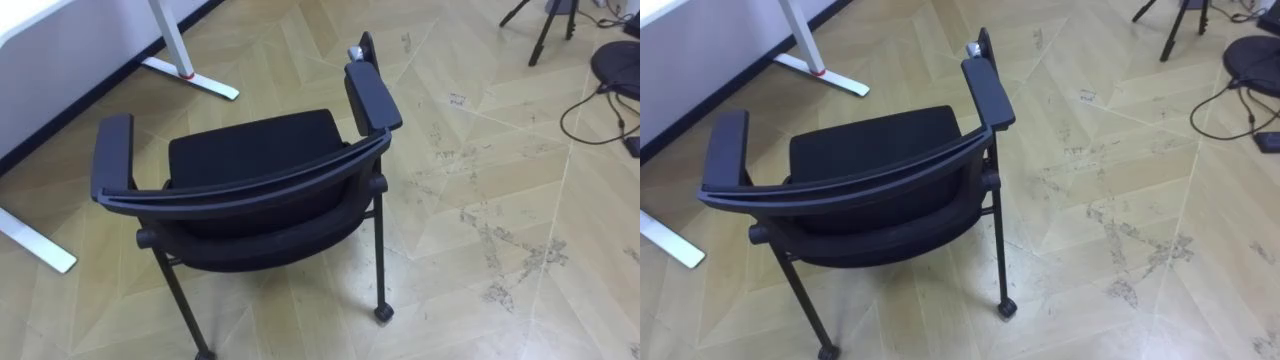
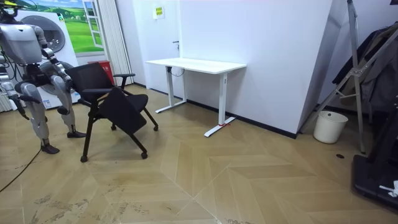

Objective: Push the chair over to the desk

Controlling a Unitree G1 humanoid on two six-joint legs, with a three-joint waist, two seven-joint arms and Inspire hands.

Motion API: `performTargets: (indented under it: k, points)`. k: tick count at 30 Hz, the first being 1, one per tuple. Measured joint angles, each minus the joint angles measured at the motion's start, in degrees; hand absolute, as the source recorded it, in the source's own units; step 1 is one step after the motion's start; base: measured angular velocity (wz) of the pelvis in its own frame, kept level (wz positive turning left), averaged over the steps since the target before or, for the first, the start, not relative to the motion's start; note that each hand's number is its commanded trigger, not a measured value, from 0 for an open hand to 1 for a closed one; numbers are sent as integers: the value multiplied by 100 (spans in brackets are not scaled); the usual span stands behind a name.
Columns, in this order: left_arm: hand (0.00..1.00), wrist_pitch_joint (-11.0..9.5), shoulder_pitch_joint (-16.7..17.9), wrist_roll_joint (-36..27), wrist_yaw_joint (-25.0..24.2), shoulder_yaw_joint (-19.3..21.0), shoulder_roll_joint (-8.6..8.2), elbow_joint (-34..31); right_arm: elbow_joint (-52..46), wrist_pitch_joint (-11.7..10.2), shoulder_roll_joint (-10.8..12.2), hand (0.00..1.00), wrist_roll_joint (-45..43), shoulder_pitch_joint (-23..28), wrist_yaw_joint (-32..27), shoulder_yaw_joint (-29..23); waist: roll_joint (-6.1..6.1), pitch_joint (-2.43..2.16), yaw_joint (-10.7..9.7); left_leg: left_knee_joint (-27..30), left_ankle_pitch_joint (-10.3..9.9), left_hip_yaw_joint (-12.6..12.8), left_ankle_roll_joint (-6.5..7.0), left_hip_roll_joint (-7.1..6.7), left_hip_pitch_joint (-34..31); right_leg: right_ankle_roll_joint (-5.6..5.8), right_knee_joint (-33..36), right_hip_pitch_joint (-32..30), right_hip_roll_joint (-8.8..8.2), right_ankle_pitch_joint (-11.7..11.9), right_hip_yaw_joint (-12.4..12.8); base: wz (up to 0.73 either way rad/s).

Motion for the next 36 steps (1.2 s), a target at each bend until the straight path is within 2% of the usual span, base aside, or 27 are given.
performTargets:
  k: [22, 27, 32, 36]
  points:
    - [0, 8, 3, 59, -2, 42, -11, 5, -17, -5, 8, 0, 20, 23, -260, -176, 10, 2, -20, 0, -12, -8, 15, 1, 1, 0, 8, 25, 0, 0, -51, 0]
    - [0, 8, -10, -69, 1, 234, -82, 8, -18, -11, 24, 0, -19, -8, -271, -300, 18, 3, -9, 6, -13, -21, 15, 1, 2, 4, -6, 20, -1, -2, -59, 0]
    - [0, 6, 55, -109, 1, 341, -81, 35, -22, -11, 24, 0, -15, -21, -314, -393, 26, 2, 8, 10, -13, -48, 15, 0, -1, 6, -7, 15, -5, -6, -79, 0]
    - [0, 6, 149, -191, 4, 574, -81, 33, -22, -11, 24, 0, 0, 6, -309, -395, 24, -1, 22, 9, -19, -46, 19, 0, -2, 6, -5, 18, -5, -7, -81, 0]
